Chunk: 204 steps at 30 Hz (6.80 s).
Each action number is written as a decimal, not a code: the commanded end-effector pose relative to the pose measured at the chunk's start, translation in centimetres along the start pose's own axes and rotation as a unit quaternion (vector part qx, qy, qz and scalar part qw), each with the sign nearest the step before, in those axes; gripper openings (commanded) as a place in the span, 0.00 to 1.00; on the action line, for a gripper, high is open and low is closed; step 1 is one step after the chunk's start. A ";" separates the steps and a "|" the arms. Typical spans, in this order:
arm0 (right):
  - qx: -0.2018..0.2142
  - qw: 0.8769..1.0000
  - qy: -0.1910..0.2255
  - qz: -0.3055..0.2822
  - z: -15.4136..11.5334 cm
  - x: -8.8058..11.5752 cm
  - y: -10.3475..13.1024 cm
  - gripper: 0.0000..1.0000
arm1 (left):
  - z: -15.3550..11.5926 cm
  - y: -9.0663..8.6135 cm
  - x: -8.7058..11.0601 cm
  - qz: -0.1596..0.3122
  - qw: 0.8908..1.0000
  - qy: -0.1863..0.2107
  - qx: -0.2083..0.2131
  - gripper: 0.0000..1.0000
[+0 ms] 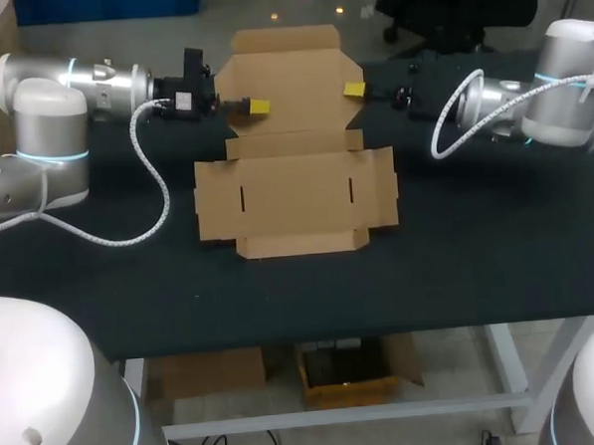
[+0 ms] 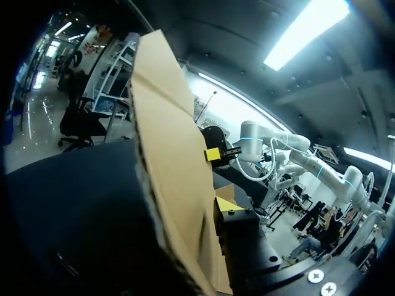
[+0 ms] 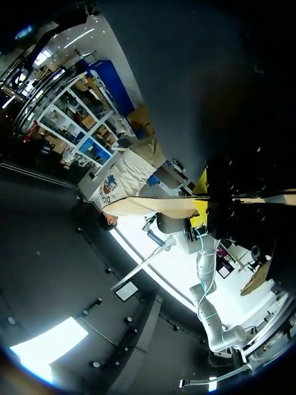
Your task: Assemble the packaging by folding the flat box into shape, placing the metal phone stand inside, and closing the box properly
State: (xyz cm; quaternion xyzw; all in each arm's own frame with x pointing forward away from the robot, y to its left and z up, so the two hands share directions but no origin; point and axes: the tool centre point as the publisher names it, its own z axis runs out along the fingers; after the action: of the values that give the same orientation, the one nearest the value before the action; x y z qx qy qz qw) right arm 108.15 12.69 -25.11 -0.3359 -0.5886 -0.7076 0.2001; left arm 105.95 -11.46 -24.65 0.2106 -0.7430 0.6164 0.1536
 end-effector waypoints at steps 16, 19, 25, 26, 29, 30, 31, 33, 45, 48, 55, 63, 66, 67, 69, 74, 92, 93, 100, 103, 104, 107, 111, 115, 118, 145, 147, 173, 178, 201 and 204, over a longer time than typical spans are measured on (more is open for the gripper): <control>-0.004 1.000 0.006 -0.001 -0.1 0.2 0.1 0.22 | -0.2 0.1 -0.1 0.004 1.000 0.014 0.003 0.00; -0.005 1.000 0.002 -0.001 -0.3 0.3 0.2 0.47 | -0.2 0.1 -0.1 0.005 1.000 0.016 0.003 0.00; -0.011 1.000 -0.024 -0.002 -1.3 0.7 0.4 0.50 | -0.5 -0.1 -0.3 0.009 1.000 0.017 0.003 0.00; -0.013 0.999 -0.029 -0.002 -1.6 0.8 0.4 0.51 | -0.5 -0.2 -0.3 0.010 1.000 0.017 0.004 0.00; -0.018 0.999 -0.047 -0.002 -2.4 1.1 0.4 0.53 | -0.7 -0.3 -0.4 0.013 1.000 0.017 0.004 0.00; -0.020 0.998 -0.054 -0.003 -2.7 1.2 0.4 0.53 | -0.7 -0.4 -0.5 0.014 1.000 0.018 0.005 0.00; -0.022 0.998 -0.060 -0.003 -3.0 1.4 0.4 0.52 | -0.8 -0.4 -0.6 0.015 1.000 0.018 0.005 0.00; -0.025 0.997 -0.071 -0.004 -3.5 1.7 0.4 0.51 | -0.9 -0.6 -0.6 0.017 1.000 0.018 0.006 0.00; -0.043 0.992 -0.117 -0.008 -5.8 3.2 0.0 0.00 | -1.2 -1.7 -1.2 0.031 0.999 0.017 0.010 0.00; -0.047 0.991 -0.128 -0.008 -6.4 3.6 -0.2 0.00 | -1.4 -2.0 -1.4 0.035 0.999 0.016 0.011 0.00; -0.052 0.986 -0.155 -0.010 -7.5 4.4 -0.7 0.00 | -1.4 -2.7 -1.8 0.039 0.999 0.017 0.012 0.00; -0.054 0.983 -0.174 -0.021 -8.6 5.5 -1.4 0.00 | -1.1 -3.4 -2.1 0.045 0.999 0.018 0.011 0.00; -0.052 0.982 -0.181 -0.028 -9.0 5.9 -1.8 0.00 | -1.0 -3.5 -2.2 0.049 0.999 0.021 0.010 0.00; -0.052 0.981 -0.183 -0.029 -9.3 6.0 -2.0 0.00 | -1.0 -3.6 -2.2 0.050 0.998 0.021 0.010 0.00; -0.052 0.981 -0.187 -0.032 -9.6 6.2 -2.4 0.00 | -0.9 -3.7 -2.2 0.051 0.998 0.022 0.011 0.00; -0.047 0.978 -0.198 -0.035 -10.5 6.5 -3.8 0.00 | -0.8 -4.1 -2.3 0.058 0.998 0.021 0.013 0.00; 0.039 0.963 -0.244 -0.107 -11.5 9.6 -8.5 0.00 | 0.0 -5.2 -1.4 0.092 0.995 0.016 0.016 0.00; 0.042 0.962 -0.245 -0.109 -11.5 9.6 -8.7 0.00 | 0.1 -5.3 -1.3 0.095 0.995 0.013 0.015 0.00; 0.053 0.955 -0.269 -0.118 -11.9 9.7 -10.8 0.00 | 0.4 -5.5 -0.6 0.098 0.995 0.009 0.015 0.00; 0.054 0.954 -0.272 -0.118 -12.0 9.6 -11.1 0.00 | 0.4 -5.5 -0.6 0.098 0.995 0.009 0.015 0.00; 0.054 0.954 -0.272 -0.118 -12.0 9.6 -11.1 0.00 | 0.4 -5.5 -0.6 0.098 0.995 0.009 0.015 0.00; 0.054 0.954 -0.272 -0.118 -12.0 9.6 -11.1 0.00 | 0.4 -5.5 -0.6 0.098 0.995 0.009 0.015 0.00; 0.054 0.954 -0.272 -0.118 -12.0 9.6 -11.1 0.00 | 0.4 -5.5 -0.6 0.098 0.995 0.009 0.015 0.00; 0.054 0.954 -0.272 -0.118 -12.0 9.6 -11.1 0.00 | 0.4 -5.5 -0.6 0.098 0.995 0.009 0.015 0.00; 0.054 0.954 -0.272 -0.118 -12.0 9.6 -11.1 0.00 | 0.4 -5.5 -0.6 0.098 0.995 0.009 0.015 0.00; 0.073 0.916 -0.324 -0.225 -6.9 9.5 -18.2 0.00 | 0.6 -5.1 1.1 0.138 0.990 0.005 0.031 0.00; 0.073 0.916 -0.324 -0.224 -7.0 9.4 -18.3 0.00 | 0.7 -5.1 1.3 0.142 0.989 0.005 0.032 0.00; 0.070 0.915 -0.319 -0.236 -8.8 9.8 -19.4 0.00 | 1.5 -6.9 7.4 0.197 0.980 -0.010 0.035 0.00; 0.069 0.915 -0.315 -0.241 -9.5 10.3 -19.8 0.00 | 1.7 -7.0 8.7 0.201 0.979 -0.012 0.037 0.00; 0.076 0.915 -0.309 -0.247 -9.6 10.7 -20.4 0.00 | 2.6 -5.0 7.8 0.145 0.988 0.029 0.044 0.00; 0.079 0.914 -0.312 -0.247 -9.1 10.6 -20.3 0.00 | 2.5 -4.8 7.4 0.147 0.987 0.036 0.047 0.00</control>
State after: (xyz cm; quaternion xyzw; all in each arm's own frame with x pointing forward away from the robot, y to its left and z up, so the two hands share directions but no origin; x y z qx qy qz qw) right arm 84.26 8.91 -32.43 -0.3638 -0.7363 -0.5508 -0.1485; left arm 101.05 -15.61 -16.82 0.1049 -0.7350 0.6674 0.0577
